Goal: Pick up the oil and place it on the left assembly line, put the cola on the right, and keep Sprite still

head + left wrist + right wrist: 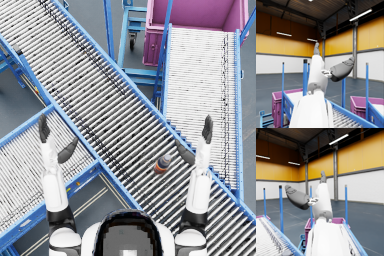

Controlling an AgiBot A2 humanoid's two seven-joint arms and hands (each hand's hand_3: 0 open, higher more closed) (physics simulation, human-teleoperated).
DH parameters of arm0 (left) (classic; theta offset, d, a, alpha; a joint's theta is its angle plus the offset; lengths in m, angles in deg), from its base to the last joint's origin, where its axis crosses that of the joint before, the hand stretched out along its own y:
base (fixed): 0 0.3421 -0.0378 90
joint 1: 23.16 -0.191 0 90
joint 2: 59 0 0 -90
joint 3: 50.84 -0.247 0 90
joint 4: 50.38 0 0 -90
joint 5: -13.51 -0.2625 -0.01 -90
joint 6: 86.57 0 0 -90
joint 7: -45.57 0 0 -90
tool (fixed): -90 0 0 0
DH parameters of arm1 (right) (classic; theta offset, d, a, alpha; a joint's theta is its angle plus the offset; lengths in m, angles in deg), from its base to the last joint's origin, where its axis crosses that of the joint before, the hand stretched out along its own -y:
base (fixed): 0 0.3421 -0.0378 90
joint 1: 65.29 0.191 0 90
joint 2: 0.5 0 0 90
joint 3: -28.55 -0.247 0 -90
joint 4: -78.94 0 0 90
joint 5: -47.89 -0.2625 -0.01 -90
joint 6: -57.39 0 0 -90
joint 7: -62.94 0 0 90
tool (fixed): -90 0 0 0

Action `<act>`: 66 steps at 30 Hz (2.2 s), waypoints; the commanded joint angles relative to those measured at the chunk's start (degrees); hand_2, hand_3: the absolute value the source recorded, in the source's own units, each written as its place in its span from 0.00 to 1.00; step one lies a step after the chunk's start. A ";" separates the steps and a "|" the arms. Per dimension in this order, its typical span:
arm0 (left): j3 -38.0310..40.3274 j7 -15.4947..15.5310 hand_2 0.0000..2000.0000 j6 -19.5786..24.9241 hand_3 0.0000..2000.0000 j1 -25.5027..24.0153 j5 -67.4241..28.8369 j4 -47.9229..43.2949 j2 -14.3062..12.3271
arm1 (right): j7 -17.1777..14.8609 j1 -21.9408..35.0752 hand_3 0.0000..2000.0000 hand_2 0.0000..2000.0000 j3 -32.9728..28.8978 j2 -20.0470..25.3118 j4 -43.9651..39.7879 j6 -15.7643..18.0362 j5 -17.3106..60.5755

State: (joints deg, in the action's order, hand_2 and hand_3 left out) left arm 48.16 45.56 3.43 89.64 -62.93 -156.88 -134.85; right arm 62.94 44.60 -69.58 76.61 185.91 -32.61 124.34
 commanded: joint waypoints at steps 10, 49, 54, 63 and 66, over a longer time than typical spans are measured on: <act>-0.02 0.00 0.00 0.00 0.00 -0.96 0.00 -0.08 -0.59 | 0.00 -8.74 0.00 0.00 9.20 0.41 5.80 0.00 0.00; 0.09 0.00 0.00 0.00 0.00 0.60 0.01 1.81 -1.51 | 0.00 0.42 0.00 0.00 25.46 7.89 -45.71 0.00 0.00; 0.62 0.00 0.00 0.00 0.00 0.67 0.01 1.95 -1.66 | 0.01 2.15 0.49 1.00 25.22 8.97 -47.99 0.23 0.00; 1.69 0.00 0.00 0.00 0.00 0.42 0.01 1.33 -1.94 | 0.18 4.53 1.00 1.00 16.42 10.30 -40.13 -2.26 0.06; 1.57 0.00 0.00 0.00 0.00 0.71 0.01 0.86 -1.93 | 0.04 5.45 1.00 1.00 13.38 10.48 -34.19 3.63 0.03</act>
State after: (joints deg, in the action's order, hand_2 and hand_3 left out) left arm 49.66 45.56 3.42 89.51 -62.92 -155.42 -137.03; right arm 62.76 48.06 -53.00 86.86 146.32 -26.82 124.36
